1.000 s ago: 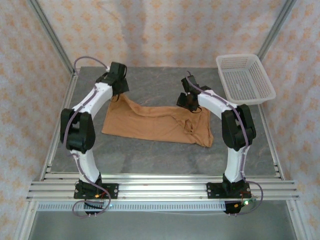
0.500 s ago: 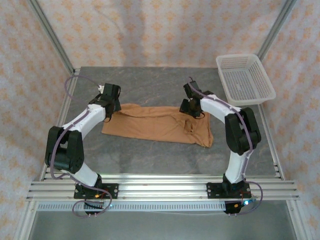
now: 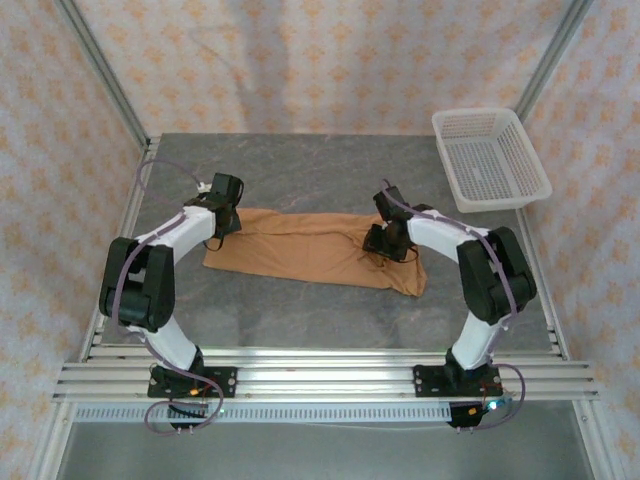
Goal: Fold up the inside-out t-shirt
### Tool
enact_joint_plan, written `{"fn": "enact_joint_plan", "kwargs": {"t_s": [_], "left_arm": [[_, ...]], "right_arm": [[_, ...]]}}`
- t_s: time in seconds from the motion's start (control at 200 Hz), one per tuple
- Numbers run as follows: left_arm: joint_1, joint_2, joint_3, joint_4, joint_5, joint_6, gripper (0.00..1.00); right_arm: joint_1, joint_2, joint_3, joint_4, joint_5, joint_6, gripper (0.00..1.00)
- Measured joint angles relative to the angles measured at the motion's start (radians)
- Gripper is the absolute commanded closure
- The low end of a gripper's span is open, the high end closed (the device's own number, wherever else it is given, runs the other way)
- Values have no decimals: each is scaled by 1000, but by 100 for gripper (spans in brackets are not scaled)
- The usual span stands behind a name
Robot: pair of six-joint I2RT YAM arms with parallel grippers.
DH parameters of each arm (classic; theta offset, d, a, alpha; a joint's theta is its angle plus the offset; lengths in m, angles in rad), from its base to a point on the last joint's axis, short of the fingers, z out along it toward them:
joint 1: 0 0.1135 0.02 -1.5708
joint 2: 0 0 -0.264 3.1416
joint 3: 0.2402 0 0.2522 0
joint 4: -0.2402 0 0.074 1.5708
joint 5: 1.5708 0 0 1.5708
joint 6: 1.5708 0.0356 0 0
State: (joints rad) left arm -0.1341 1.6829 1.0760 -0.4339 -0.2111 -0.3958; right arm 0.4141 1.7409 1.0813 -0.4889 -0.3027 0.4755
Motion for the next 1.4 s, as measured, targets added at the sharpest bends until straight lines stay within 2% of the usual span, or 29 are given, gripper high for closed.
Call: {"fn": "enact_joint_plan", "kwargs": {"t_s": [0.205, 0.415, 0.631, 0.736, 0.826, 0.966, 1.191, 1.401], "left_arm": [[28, 24, 8, -45, 47, -39, 100], [68, 80, 41, -81, 114, -76, 100], [69, 87, 61, -90, 154, -87, 100], [69, 87, 61, -100, 155, -95, 100], [70, 87, 63, -109, 155, -101, 100], [71, 94, 89, -138, 155, -102, 100], [82, 120, 157, -164, 151, -100, 100], [127, 144, 203, -185, 150, -92, 100]], "right_arm": [[14, -38, 10, 10, 0, 3, 47], [23, 14, 50, -8, 17, -25, 44], [135, 80, 127, -74, 119, -72, 45], [183, 105, 164, -96, 184, -92, 55], [202, 118, 190, -124, 239, -100, 77], [214, 119, 204, -156, 307, -116, 100], [243, 77, 205, -226, 361, -114, 100], [253, -122, 157, -249, 374, -109, 100]]}}
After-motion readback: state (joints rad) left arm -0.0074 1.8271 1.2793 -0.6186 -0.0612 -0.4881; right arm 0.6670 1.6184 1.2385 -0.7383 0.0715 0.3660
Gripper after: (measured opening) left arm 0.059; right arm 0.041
